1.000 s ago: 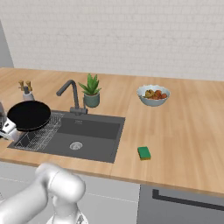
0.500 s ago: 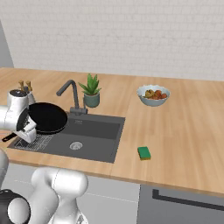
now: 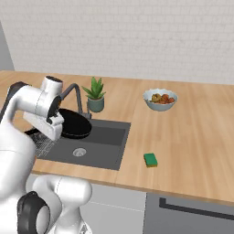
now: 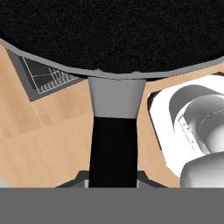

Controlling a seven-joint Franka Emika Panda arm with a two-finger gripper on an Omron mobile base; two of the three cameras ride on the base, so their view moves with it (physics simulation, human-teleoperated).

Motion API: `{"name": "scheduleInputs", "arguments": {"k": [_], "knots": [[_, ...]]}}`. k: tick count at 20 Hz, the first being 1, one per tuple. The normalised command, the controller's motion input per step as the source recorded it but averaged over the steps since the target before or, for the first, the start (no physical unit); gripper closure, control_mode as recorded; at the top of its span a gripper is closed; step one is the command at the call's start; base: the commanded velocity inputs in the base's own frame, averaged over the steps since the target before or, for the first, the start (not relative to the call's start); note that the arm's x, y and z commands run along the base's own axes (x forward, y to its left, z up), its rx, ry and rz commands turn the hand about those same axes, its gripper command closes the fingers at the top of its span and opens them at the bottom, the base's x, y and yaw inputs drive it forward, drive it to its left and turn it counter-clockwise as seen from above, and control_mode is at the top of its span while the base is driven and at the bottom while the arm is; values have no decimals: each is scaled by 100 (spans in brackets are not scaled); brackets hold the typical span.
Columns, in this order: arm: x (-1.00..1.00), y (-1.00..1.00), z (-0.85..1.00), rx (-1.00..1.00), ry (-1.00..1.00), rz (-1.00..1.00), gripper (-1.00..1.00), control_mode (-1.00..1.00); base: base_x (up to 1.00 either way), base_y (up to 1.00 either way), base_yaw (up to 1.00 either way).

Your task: Pick the pan and sponge and place them into the sink. Then turn on the water.

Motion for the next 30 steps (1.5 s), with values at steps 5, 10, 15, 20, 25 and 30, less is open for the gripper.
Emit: {"name": "scheduleInputs", "arguments": {"k": [5,10,15,20,25,30], "knots": [[0,-100,6,2,5,18,100,-100,0,0,0],[12,-84,0,1,0,39,100,-100,0,0,0],[7,-60,-4,0,-4,59,100,-100,0,0,0],[0,-64,-25,8,-32,61,100,-100,0,0,0],[2,-21,-32,12,-43,39,100,-100,0,0,0],[33,-2,-36,11,-5,24,100,-100,0,0,0]]}}
